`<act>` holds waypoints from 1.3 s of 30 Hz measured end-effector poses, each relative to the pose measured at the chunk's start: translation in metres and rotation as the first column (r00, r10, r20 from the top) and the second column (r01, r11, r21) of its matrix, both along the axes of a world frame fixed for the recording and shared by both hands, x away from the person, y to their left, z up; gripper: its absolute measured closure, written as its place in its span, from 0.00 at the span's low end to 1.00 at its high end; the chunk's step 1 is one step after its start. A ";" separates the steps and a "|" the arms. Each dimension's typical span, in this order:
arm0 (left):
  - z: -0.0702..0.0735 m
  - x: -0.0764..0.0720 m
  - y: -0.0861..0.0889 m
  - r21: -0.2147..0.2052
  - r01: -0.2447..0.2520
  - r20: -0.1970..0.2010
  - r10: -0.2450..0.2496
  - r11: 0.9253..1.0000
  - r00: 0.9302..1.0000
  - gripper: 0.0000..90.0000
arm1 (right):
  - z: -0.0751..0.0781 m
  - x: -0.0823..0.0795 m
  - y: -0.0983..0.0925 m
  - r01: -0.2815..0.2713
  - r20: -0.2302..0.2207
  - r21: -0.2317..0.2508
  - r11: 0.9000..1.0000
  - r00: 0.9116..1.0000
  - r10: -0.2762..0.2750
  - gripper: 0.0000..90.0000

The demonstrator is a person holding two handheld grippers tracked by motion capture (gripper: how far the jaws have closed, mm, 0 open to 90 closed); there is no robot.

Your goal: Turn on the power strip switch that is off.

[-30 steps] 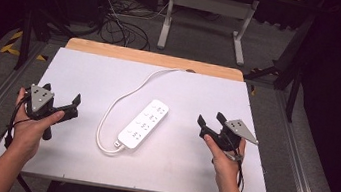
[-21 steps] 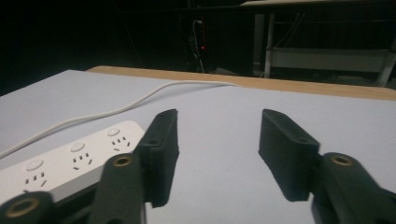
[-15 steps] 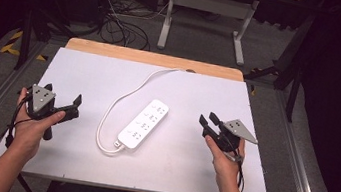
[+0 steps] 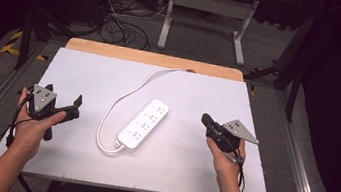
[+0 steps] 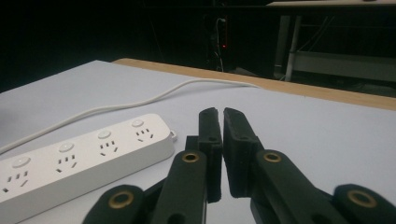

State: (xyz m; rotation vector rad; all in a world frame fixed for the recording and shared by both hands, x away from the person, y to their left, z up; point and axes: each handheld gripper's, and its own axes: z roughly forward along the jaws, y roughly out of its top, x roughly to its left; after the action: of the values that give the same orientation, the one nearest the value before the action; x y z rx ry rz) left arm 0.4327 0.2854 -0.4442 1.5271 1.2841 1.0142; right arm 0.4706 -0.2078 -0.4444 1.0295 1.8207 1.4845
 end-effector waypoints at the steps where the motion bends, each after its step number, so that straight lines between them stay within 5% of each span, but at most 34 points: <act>1: 0.000 0.000 0.000 0.000 0.001 -0.001 -0.001 1.000 1.000 0.06 | 0.001 0.000 0.000 -0.008 0.009 -0.004 1.000 1.000 0.008 1.00; 14: -0.001 0.002 -0.002 0.015 0.008 -0.016 -0.008 1.000 1.000 0.06 | 0.018 0.005 0.006 -0.051 -0.024 0.012 0.999 0.998 0.051 1.00; 39: -0.003 0.003 -0.002 0.018 0.005 -0.025 -0.004 1.000 1.000 0.06 | 0.017 0.037 0.071 -0.183 -0.109 -0.079 0.980 0.979 0.174 1.00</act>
State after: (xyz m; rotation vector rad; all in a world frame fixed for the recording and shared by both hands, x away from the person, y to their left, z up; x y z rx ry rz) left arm 0.4357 0.2832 -0.4473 1.5597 1.2913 1.0090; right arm 0.5081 -0.1371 -0.4273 0.9342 2.0787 1.4620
